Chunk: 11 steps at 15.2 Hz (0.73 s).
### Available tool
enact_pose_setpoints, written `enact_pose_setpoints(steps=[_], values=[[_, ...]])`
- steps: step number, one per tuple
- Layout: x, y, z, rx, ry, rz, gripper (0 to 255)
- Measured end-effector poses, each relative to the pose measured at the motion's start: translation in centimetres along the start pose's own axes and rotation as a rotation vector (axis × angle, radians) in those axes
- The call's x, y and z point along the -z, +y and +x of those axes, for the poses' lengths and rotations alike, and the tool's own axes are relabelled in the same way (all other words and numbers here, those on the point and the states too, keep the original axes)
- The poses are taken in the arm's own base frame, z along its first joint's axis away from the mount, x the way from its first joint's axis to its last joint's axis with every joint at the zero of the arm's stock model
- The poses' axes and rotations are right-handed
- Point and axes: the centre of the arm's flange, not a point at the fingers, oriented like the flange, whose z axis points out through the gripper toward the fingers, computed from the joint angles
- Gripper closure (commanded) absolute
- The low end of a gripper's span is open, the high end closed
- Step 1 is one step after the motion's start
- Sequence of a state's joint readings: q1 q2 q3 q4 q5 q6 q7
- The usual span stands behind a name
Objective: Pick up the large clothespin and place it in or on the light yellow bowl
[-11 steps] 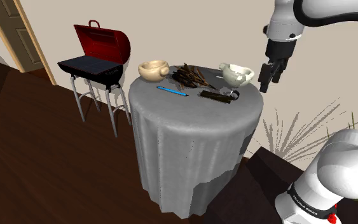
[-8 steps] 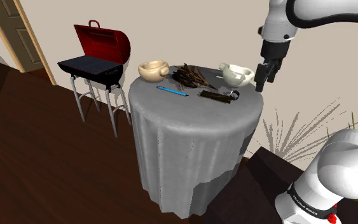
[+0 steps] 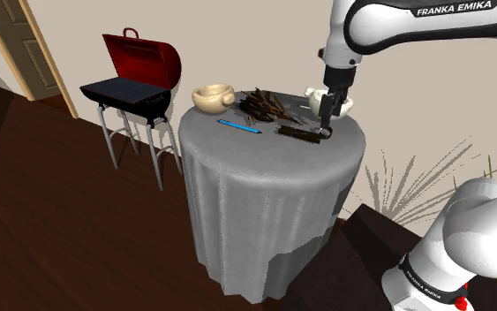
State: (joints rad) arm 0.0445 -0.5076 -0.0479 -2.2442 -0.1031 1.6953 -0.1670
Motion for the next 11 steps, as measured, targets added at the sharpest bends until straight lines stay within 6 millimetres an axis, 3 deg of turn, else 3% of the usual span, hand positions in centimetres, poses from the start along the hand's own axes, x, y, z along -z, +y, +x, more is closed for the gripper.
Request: enact_pose_setpoints(steps=[6,11], values=[[-2.5,0.2,7.0,0.132,0.022,0.016,0],[-4.9,0.0,8.0,0.152,0.026,0.019,0]])
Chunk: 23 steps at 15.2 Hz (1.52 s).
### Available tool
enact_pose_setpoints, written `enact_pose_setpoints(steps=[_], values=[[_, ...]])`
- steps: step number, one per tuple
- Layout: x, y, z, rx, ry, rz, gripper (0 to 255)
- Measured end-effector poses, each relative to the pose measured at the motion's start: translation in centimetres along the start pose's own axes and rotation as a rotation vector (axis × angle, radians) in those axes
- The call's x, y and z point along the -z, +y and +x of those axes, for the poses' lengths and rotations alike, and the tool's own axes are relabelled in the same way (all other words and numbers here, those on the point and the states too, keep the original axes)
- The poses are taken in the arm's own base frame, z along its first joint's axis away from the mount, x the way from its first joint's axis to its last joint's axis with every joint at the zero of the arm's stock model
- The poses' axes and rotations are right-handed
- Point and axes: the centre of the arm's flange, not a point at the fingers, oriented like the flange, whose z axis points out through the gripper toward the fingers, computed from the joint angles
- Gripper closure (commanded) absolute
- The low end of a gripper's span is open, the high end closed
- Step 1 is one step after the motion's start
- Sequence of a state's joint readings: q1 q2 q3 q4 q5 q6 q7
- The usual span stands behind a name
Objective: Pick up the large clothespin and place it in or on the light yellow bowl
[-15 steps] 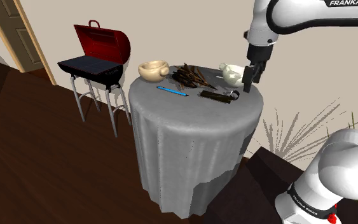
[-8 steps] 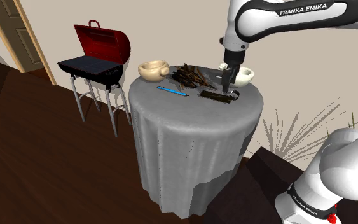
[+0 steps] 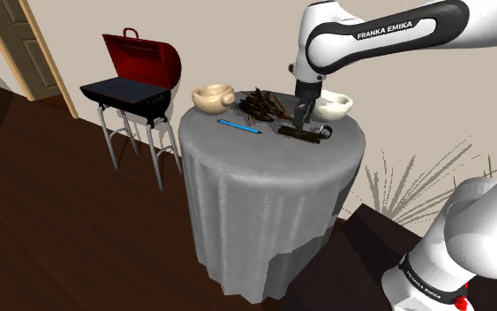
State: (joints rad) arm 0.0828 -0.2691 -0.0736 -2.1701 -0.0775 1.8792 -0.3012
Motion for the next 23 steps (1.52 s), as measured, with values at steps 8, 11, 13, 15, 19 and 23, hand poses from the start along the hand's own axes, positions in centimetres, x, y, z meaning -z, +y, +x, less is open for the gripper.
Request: enact_pose_setpoints(steps=[8,11,13,15,19,23], values=[[-1.8,0.0,0.0,0.001,0.001,0.000,0],[-1.8,0.0,0.0,0.001,0.001,0.000,255],[-1.8,0.0,0.0,0.001,0.001,0.000,255],[-1.8,0.0,0.0,0.001,0.001,0.000,255],[-1.8,0.0,0.0,0.001,0.001,0.000,255],[-0.8,0.0,0.1,0.001,0.001,0.000,255]])
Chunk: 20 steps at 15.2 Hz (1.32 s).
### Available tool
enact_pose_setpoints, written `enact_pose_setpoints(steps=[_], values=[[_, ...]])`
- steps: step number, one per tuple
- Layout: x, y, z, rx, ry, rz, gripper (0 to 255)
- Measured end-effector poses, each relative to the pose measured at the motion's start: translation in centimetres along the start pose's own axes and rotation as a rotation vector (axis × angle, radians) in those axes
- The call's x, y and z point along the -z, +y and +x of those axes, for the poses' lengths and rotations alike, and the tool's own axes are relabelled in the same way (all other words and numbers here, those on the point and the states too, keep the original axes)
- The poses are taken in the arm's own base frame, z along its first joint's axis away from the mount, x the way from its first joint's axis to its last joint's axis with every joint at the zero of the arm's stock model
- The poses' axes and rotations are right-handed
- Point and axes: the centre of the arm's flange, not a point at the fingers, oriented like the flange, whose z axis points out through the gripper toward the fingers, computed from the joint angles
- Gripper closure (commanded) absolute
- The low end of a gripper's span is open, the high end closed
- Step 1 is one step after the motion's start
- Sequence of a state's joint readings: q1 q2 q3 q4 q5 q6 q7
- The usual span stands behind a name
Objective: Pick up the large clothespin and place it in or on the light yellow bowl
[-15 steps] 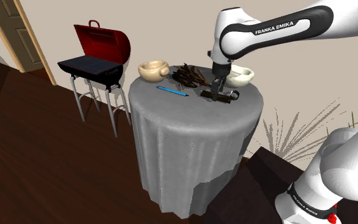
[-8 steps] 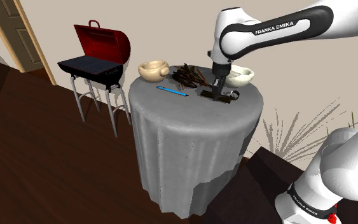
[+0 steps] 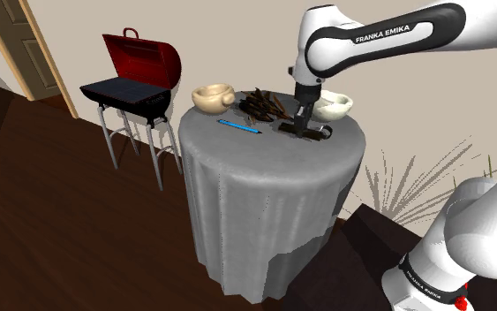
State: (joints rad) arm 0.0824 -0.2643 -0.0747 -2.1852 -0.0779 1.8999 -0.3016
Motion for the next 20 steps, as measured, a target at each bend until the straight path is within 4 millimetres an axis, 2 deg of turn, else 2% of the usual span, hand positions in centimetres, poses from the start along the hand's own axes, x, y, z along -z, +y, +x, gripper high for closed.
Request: enact_pose_setpoints(steps=[20], values=[[10.5,0.5,-0.6,0.000,0.000,0.000,255]])
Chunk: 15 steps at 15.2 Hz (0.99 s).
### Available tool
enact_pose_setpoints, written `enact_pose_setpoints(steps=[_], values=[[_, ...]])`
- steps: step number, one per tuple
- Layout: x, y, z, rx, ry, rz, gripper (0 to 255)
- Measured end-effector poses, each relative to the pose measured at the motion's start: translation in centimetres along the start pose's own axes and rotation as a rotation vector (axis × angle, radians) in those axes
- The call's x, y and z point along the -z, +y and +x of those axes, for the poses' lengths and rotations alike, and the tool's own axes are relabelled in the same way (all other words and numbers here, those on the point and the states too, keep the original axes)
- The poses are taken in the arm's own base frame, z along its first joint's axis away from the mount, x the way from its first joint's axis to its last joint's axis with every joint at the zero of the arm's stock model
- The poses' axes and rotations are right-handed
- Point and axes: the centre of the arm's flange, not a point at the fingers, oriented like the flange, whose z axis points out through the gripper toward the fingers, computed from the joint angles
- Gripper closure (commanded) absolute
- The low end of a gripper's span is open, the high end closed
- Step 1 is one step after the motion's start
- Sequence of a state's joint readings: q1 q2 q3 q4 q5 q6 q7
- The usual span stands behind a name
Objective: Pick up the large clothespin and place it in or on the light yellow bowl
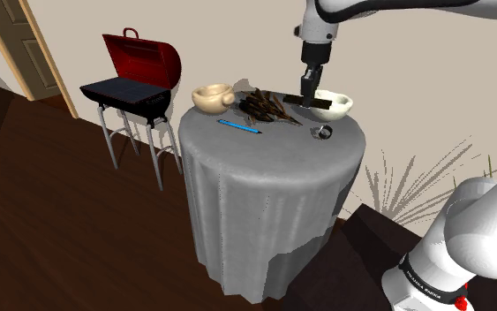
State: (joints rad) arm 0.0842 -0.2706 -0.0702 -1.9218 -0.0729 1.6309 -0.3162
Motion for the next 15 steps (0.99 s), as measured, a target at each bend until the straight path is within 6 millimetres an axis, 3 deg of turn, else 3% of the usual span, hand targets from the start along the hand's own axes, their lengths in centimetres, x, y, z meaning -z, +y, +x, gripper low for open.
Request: enact_pose_setpoints(steps=[10,15], values=[[5.1,0.2,-0.1,0.000,0.000,0.000,255],[5.6,5.5,-1.0,-0.001,0.000,0.000,255]])
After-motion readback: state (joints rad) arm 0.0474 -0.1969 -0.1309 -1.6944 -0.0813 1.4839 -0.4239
